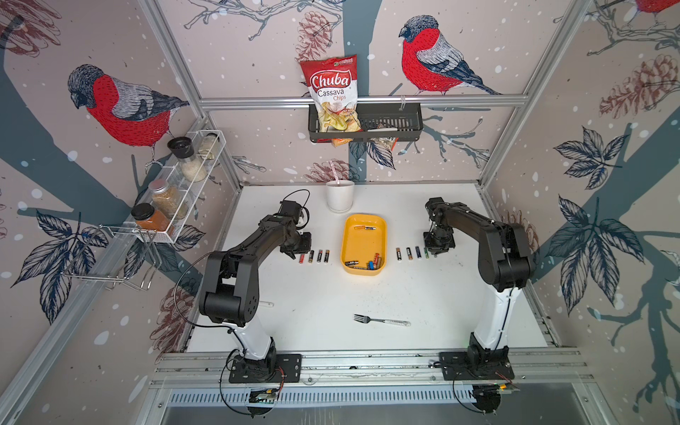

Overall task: Take the batteries out of the storage box
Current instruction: Place the battery at the center of the board.

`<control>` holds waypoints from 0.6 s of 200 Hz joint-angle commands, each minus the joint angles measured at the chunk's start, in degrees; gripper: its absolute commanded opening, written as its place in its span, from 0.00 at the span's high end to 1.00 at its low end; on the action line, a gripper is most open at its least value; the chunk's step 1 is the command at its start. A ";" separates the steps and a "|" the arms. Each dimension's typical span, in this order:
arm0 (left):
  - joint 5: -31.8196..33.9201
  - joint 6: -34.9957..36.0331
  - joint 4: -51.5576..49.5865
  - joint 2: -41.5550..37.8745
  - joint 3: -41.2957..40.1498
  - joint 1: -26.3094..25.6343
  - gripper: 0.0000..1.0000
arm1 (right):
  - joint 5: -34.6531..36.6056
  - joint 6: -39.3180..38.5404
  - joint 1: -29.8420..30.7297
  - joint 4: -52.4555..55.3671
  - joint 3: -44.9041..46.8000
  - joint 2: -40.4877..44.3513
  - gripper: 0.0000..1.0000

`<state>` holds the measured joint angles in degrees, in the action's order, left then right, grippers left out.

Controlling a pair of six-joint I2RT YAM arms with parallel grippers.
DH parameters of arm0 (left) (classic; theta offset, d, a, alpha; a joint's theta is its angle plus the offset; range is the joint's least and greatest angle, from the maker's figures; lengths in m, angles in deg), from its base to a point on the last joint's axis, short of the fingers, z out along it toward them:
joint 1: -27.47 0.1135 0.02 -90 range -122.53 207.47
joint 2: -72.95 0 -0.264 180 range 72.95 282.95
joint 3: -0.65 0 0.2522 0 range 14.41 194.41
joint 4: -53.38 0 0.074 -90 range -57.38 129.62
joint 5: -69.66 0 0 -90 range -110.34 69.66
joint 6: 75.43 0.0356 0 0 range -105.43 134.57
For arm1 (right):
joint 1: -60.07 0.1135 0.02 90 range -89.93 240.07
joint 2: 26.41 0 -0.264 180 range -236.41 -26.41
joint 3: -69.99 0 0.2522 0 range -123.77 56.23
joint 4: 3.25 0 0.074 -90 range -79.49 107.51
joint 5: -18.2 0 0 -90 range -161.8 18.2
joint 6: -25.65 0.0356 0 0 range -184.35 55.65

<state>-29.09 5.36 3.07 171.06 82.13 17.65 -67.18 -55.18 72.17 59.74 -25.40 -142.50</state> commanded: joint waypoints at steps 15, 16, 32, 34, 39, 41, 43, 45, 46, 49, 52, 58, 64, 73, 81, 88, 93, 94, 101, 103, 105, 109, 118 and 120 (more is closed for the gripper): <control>0.32 -0.47 -0.88 -0.35 0.66 -0.08 0.70 | 0.12 0.14 0.03 0.22 0.06 0.08 0.75; 0.32 -0.46 -0.88 -0.36 0.66 -0.10 0.70 | 0.12 0.15 -0.02 0.24 0.06 0.08 0.75; 0.35 -0.54 -0.88 -0.29 0.82 -0.10 0.70 | 0.17 0.06 -0.06 0.18 0.06 0.07 0.75; 0.37 -0.54 -0.93 -0.28 0.76 -0.17 0.70 | 0.20 0.06 -0.06 0.17 0.06 0.08 0.75; 0.33 -0.54 -0.90 -0.30 0.83 -0.19 0.70 | 0.12 0.08 -0.06 0.20 -0.01 0.01 0.75; 0.32 -0.54 -0.93 -0.33 0.90 -0.15 0.70 | 0.12 0.06 -0.06 0.17 -0.02 0.04 0.75; 0.32 -0.54 -0.94 -0.36 0.91 -0.18 0.70 | 0.12 0.06 -0.06 0.21 -0.02 0.07 0.75; 0.32 -0.54 -1.01 -0.30 0.92 -0.17 0.70 | 0.10 0.06 -0.01 0.26 -0.03 0.03 0.75; 0.32 -0.54 -0.99 -0.29 0.87 -0.18 0.70 | 0.11 0.06 -0.03 0.26 -0.03 0.05 0.75; 0.32 -0.54 -0.98 -0.28 0.96 -0.19 0.70 | 0.19 0.14 -0.01 0.32 -0.03 0.07 0.74; 0.34 -0.54 -0.98 -0.30 1.00 -0.17 0.70 | 0.19 0.15 0.01 0.31 -0.03 0.08 0.74; 0.32 -0.54 -1.01 -0.28 1.06 -0.27 0.70 | 0.21 0.15 -0.05 0.36 -0.12 0.13 0.74; 0.40 -0.59 -1.09 -0.28 1.08 -0.28 0.70 | 0.27 0.15 -0.06 0.39 -0.16 0.16 0.74; 0.40 -0.63 -1.15 -0.28 1.16 -0.33 0.70 | 0.45 0.15 -0.06 0.41 -0.20 0.20 0.74; 0.42 -0.63 -1.13 -0.32 1.18 -0.37 0.70 | 0.53 0.15 -0.06 0.50 -0.29 0.19 0.74; 0.43 -0.70 -1.14 -0.29 1.31 -0.44 0.70 | 0.50 0.08 -0.06 0.57 -0.38 0.17 0.74; 0.40 -0.78 -1.15 -0.29 1.36 -0.46 0.70 | 0.56 0.19 0.01 0.60 -0.40 0.28 0.74; 0.40 -0.75 -1.15 -0.29 1.36 -0.41 0.70 | 0.56 0.17 -0.02 0.64 -0.39 0.27 0.74; 0.40 -0.72 -1.19 -0.33 1.44 -0.54 0.70 | 0.53 0.19 0.02 0.64 -0.38 0.34 0.74; 0.43 -0.76 -1.22 -0.34 1.49 -0.55 0.70 | 0.58 0.22 0.01 0.66 -0.38 0.41 0.74; 0.41 -0.75 -1.23 -0.30 1.52 -0.55 0.70 | 0.63 0.28 0.03 0.61 -0.31 0.45 0.74; 0.42 -0.72 -1.24 -0.28 1.53 -0.55 0.70 | 0.62 0.31 0.03 0.67 -0.29 0.50 0.74; 0.47 -0.76 -1.25 -0.27 1.66 -0.55 0.70 | 0.52 0.29 0.03 0.67 -0.20 0.75 0.74; 0.49 -0.75 -1.24 -0.24 1.65 -0.55 0.70 | 0.53 0.31 0.03 0.62 -0.20 0.75 0.74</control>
<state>-29.07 5.29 2.91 171.04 83.18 17.15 -67.11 -55.18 72.08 60.00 -25.55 -142.39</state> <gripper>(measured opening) 0.304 0.257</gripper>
